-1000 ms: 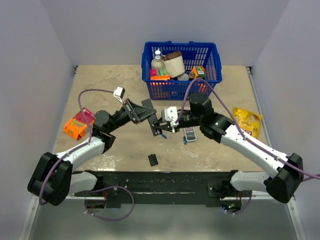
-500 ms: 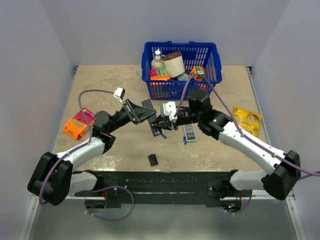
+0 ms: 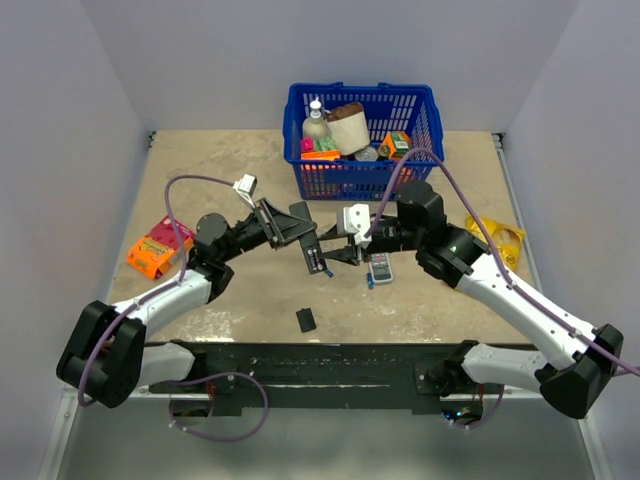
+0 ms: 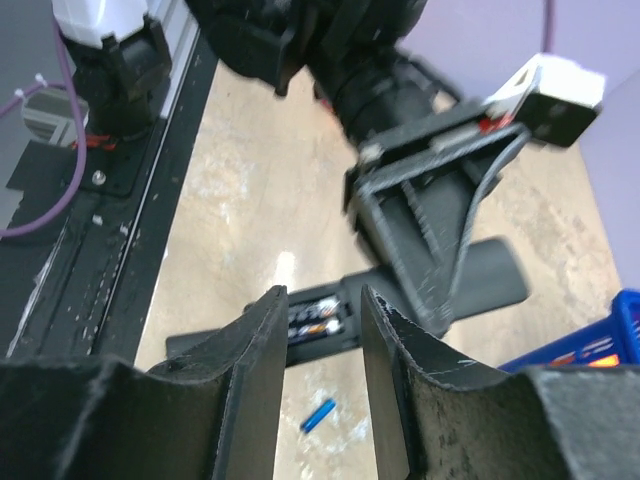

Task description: Load the batteries into the remote control

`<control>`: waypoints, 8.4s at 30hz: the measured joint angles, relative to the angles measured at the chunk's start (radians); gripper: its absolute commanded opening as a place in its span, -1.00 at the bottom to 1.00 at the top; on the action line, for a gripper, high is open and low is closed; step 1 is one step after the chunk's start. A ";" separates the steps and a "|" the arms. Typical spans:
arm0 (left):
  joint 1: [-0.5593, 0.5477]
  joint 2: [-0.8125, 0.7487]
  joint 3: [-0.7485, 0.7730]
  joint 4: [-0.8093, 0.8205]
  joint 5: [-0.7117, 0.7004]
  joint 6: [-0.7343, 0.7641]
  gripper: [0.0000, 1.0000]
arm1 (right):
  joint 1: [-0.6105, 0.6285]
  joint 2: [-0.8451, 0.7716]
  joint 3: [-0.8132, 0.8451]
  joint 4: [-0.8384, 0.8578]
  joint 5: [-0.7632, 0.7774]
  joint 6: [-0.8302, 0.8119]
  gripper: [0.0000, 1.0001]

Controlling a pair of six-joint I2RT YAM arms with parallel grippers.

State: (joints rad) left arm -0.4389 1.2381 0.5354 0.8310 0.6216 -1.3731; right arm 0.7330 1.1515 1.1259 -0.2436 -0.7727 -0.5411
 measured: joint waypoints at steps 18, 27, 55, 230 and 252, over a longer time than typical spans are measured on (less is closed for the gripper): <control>0.000 0.000 0.013 -0.010 0.007 -0.013 -1.00 | 0.000 -0.020 -0.111 -0.071 0.047 -0.081 -0.31; 0.002 0.000 0.013 -0.010 0.006 -0.030 -1.00 | 0.000 -0.008 -0.111 -0.052 0.018 -0.078 -0.31; 0.006 0.000 0.013 -0.007 0.003 -0.058 -1.00 | 0.000 0.021 -0.111 0.011 -0.031 -0.065 -0.36; 0.196 -0.178 -0.407 0.054 -0.336 0.317 -1.00 | 0.303 0.480 0.159 -0.192 0.752 0.750 -0.78; 0.168 -0.176 -0.407 0.111 -0.330 0.257 -1.00 | 0.303 0.505 0.170 -0.174 0.753 0.784 -0.77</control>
State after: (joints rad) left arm -0.2710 1.0622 0.1287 0.9421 0.2920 -1.1164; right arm 1.0355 1.6566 1.2957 -0.4179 -0.0200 0.2428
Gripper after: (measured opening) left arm 0.229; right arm 0.414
